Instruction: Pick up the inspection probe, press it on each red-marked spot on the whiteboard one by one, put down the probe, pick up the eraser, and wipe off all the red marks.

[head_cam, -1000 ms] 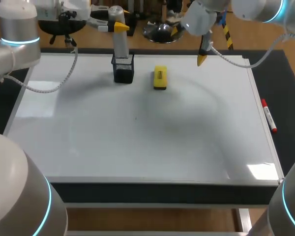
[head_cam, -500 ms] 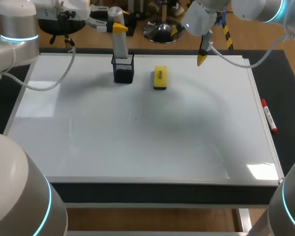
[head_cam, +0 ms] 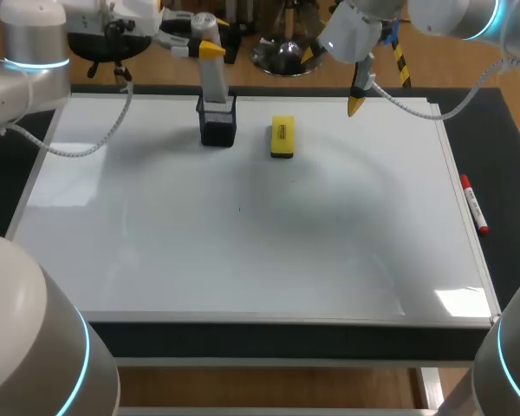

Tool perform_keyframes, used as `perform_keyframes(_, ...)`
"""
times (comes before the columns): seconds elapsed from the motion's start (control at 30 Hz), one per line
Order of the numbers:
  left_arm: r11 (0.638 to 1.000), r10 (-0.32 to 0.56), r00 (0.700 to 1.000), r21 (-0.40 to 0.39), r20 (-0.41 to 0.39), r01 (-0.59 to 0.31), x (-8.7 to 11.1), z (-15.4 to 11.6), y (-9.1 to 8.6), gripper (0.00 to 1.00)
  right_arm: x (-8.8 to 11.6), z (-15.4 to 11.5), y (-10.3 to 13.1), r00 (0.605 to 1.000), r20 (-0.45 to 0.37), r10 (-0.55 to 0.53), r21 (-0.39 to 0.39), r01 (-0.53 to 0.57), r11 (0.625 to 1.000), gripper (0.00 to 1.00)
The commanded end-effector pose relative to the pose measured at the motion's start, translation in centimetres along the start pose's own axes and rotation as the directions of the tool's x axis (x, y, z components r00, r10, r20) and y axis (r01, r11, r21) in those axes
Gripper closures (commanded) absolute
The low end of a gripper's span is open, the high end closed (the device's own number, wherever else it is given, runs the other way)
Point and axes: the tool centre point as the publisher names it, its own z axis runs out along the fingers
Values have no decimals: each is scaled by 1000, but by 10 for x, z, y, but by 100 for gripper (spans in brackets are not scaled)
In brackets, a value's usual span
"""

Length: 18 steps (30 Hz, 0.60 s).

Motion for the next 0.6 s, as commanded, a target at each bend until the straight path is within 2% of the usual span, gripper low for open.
perform_keyframes(0.03, 1000, 3, 1000, 8, -9, -3, -3, 0, 3, 100, 0, -1, 0, 1000, -4, -1, 3, 1, 1000, 0)
perform_keyframes(0.6, 1000, -19, 1000, -1, -15, 18, 7, -1, 6, 100, 0, -1, 0, 1000, -4, -1, 3, 1, 1000, 0)
